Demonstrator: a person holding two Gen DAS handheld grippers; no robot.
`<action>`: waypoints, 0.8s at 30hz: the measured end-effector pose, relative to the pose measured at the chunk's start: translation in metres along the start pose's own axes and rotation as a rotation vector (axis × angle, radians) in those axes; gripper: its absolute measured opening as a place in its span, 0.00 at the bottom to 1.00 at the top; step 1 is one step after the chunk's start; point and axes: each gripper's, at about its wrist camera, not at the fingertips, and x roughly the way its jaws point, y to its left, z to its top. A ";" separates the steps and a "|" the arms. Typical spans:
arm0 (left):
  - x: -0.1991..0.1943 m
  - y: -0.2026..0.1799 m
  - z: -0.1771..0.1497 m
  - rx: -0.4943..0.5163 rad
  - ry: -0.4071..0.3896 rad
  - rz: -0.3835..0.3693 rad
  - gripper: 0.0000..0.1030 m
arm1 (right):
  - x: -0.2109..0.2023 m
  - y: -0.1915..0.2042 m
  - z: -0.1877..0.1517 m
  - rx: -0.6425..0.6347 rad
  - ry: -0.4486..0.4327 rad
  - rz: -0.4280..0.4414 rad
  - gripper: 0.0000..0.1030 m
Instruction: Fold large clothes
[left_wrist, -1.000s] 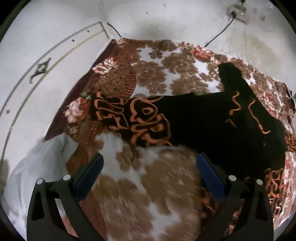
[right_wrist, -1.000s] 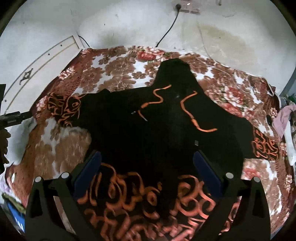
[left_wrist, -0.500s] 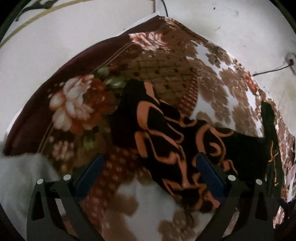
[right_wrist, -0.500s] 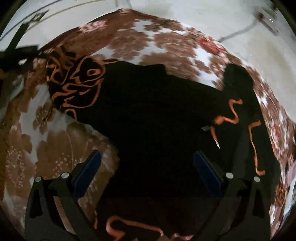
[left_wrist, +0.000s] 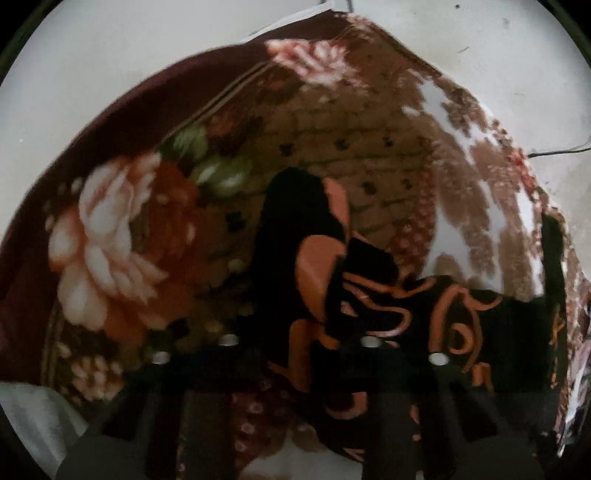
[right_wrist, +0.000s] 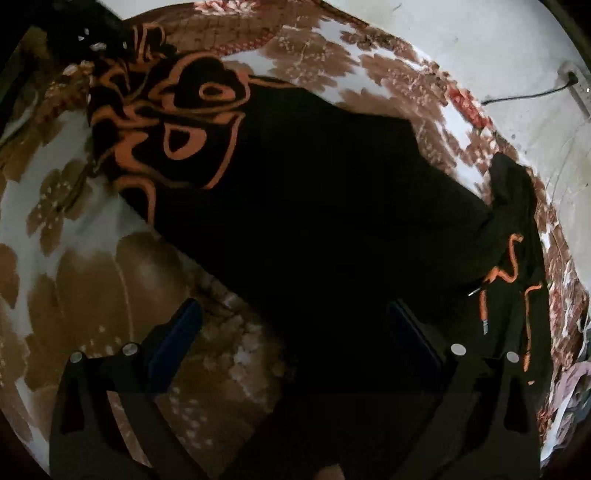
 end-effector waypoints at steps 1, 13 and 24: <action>-0.008 -0.005 0.003 0.015 -0.001 -0.017 0.20 | 0.003 0.000 -0.001 0.011 0.012 0.011 0.95; -0.172 -0.228 0.038 0.211 -0.194 -0.367 0.20 | 0.029 0.004 -0.004 0.051 0.055 0.115 0.96; -0.165 -0.515 -0.092 0.350 -0.121 -0.491 0.20 | 0.017 0.008 -0.018 -0.022 -0.023 0.184 0.97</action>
